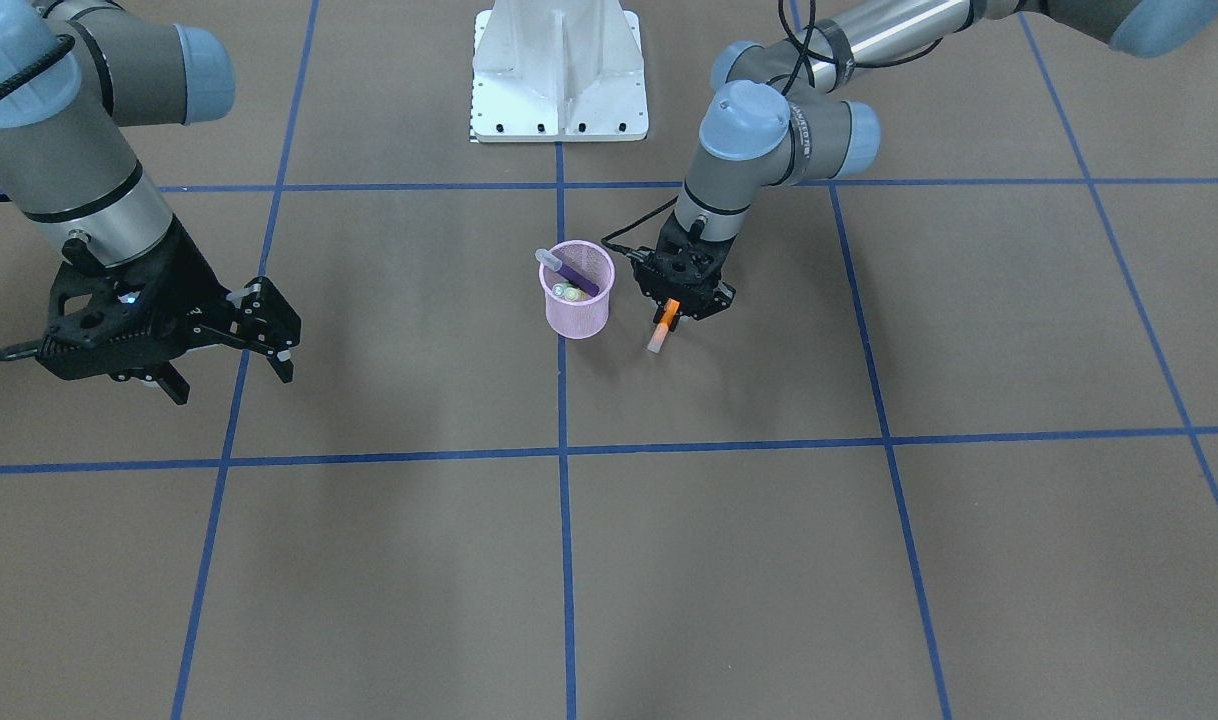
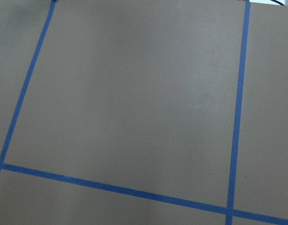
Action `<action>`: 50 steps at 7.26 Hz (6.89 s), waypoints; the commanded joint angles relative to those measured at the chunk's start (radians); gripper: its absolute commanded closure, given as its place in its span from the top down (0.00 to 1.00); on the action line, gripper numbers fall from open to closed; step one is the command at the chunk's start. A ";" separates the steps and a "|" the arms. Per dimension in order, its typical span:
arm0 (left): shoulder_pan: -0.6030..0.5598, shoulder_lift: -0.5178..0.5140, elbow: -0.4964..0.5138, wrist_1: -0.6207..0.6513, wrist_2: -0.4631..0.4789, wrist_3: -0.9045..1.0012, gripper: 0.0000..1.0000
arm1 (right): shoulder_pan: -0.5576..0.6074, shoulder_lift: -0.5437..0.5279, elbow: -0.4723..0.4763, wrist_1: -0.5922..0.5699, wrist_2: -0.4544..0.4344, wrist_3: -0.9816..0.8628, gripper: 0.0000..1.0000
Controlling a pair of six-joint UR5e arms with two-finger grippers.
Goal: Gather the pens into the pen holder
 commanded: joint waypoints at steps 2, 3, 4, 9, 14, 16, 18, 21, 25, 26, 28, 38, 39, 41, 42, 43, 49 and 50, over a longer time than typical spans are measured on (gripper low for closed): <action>-0.035 0.001 -0.073 0.000 0.001 0.008 0.00 | 0.000 0.000 0.000 0.000 -0.001 0.000 1.00; -0.064 0.001 -0.148 -0.012 -0.002 0.010 0.00 | 0.000 0.000 0.000 0.000 -0.003 0.000 1.00; -0.082 0.004 -0.197 -0.094 -0.002 -0.004 0.00 | 0.000 0.000 0.002 0.000 -0.003 0.000 1.00; -0.064 0.012 0.093 -1.046 0.001 0.012 0.00 | 0.003 0.001 0.002 0.000 -0.005 0.000 1.00; -0.047 -0.022 0.219 -1.214 0.061 0.056 0.00 | 0.006 0.003 0.000 0.000 -0.003 0.000 1.00; -0.030 -0.040 0.241 -1.230 0.073 0.055 0.00 | 0.006 0.001 0.000 0.000 -0.003 0.000 1.00; -0.023 -0.042 0.241 -1.230 0.073 0.053 0.53 | 0.006 0.001 0.000 0.000 -0.003 0.000 1.00; -0.015 -0.043 0.238 -1.240 0.073 0.044 1.00 | 0.008 0.001 0.000 0.000 -0.003 0.000 1.00; -0.169 0.001 0.076 -0.760 -0.140 0.038 1.00 | 0.141 -0.066 0.006 -0.002 0.139 -0.166 1.00; -0.247 0.045 -0.061 -0.503 -0.237 0.044 1.00 | 0.175 -0.115 0.008 0.000 0.153 -0.237 1.00; -0.413 0.067 -0.248 -0.040 -0.411 0.162 1.00 | 0.262 -0.251 0.005 -0.002 0.158 -0.448 1.00; -1.067 0.613 -0.172 0.514 -0.536 1.173 1.00 | 0.586 -0.714 -0.028 -0.002 0.224 -0.899 1.00; -1.075 0.678 -0.175 0.488 -0.524 1.156 1.00 | 0.586 -0.711 -0.035 -0.002 0.224 -0.897 1.00; -1.075 0.694 -0.178 0.485 -0.525 1.037 1.00 | 0.586 -0.709 -0.057 0.000 0.229 -0.891 1.00; -1.075 0.693 -0.175 0.482 -0.526 1.027 1.00 | 0.586 -0.701 -0.048 0.012 0.230 -0.891 1.00; -1.075 0.693 -0.173 0.480 -0.526 1.027 1.00 | 0.586 -0.697 -0.054 0.017 0.233 -0.885 1.00; -1.073 0.690 -0.172 0.485 -0.536 1.024 1.00 | 0.586 -0.680 -0.055 0.017 0.233 -0.885 1.00; -1.073 0.693 -0.172 0.488 -0.536 1.023 1.00 | 0.586 -0.680 -0.055 0.017 0.233 -0.885 1.00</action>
